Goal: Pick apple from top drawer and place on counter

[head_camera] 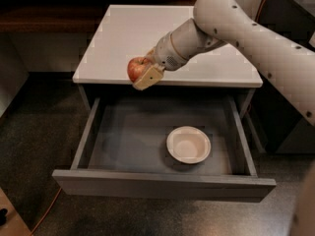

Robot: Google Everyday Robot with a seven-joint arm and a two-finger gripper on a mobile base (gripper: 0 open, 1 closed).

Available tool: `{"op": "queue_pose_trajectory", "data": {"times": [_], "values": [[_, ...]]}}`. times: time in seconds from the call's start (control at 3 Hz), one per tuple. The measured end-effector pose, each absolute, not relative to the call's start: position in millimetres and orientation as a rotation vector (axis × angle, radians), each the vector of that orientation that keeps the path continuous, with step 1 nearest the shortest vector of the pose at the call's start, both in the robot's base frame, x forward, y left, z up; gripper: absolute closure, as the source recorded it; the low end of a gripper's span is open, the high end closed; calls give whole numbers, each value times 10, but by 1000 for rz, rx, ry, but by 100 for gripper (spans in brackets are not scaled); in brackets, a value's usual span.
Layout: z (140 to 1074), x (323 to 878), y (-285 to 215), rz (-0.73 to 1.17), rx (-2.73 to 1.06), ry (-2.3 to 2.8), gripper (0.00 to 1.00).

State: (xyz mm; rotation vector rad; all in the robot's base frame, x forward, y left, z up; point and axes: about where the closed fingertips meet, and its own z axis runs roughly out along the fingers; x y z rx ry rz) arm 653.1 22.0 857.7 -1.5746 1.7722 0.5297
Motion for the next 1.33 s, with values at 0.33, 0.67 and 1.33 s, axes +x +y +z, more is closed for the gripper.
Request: {"op": "queue_pose_trajectory", "data": {"times": [0.33, 0.67, 1.33], "values": [[8604, 6808, 218, 517, -1578, 1779, 100], [8550, 7146, 281, 495, -1596, 1801, 100], [8531, 7587, 593, 428, -1667, 1796, 78]]}}
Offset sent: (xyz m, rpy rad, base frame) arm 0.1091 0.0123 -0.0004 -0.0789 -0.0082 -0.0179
